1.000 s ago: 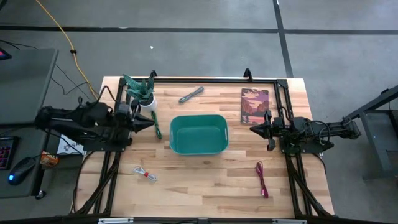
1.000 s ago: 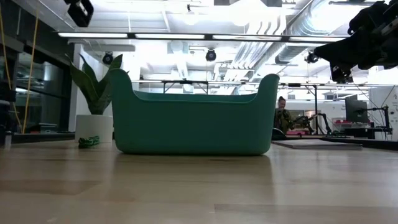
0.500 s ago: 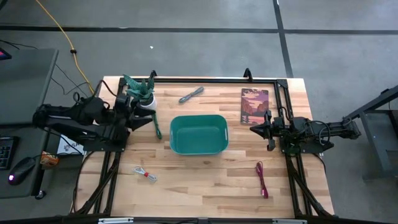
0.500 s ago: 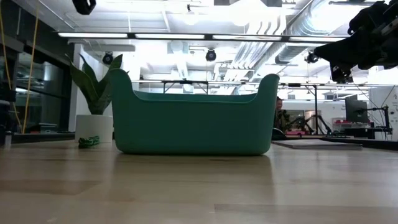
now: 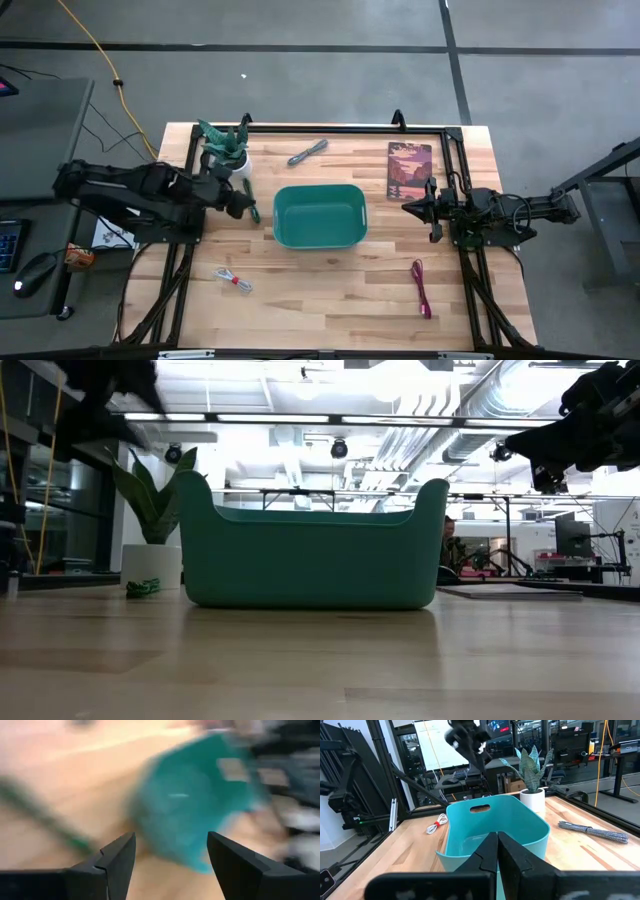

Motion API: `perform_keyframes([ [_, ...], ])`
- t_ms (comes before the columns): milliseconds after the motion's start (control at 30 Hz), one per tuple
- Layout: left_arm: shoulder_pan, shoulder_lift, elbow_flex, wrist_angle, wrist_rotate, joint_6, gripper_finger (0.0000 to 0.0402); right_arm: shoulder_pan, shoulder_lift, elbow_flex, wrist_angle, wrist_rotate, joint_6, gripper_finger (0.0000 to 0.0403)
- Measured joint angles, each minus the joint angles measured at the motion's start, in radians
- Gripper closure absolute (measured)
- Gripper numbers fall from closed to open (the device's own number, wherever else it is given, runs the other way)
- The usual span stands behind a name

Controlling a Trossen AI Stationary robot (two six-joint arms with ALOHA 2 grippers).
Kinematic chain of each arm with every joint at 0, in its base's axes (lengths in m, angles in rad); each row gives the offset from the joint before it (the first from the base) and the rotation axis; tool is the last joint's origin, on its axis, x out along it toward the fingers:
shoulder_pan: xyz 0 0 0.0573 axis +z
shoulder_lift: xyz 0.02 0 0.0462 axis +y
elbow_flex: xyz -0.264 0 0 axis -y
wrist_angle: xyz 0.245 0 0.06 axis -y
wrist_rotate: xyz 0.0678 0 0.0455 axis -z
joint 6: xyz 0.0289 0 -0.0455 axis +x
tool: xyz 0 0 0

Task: Pick and place USB-C Cables
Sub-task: Put the green charger cable into the green bin

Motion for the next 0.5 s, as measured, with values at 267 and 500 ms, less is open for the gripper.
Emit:
perform_keyframes([
  [267, 0.020, 0.228, -0.039, -0.143, -0.119, -0.253, 0.0174, 0.000, 0.000, 0.000, 0.000, 0.000, 0.000, 0.0403],
  [500, 0.032, 0.335, -0.120, -0.038, -0.105, -0.401, 0.0174, 0.000, 0.000, 0.000, 0.000, 0.000, 0.000, 0.0403],
])
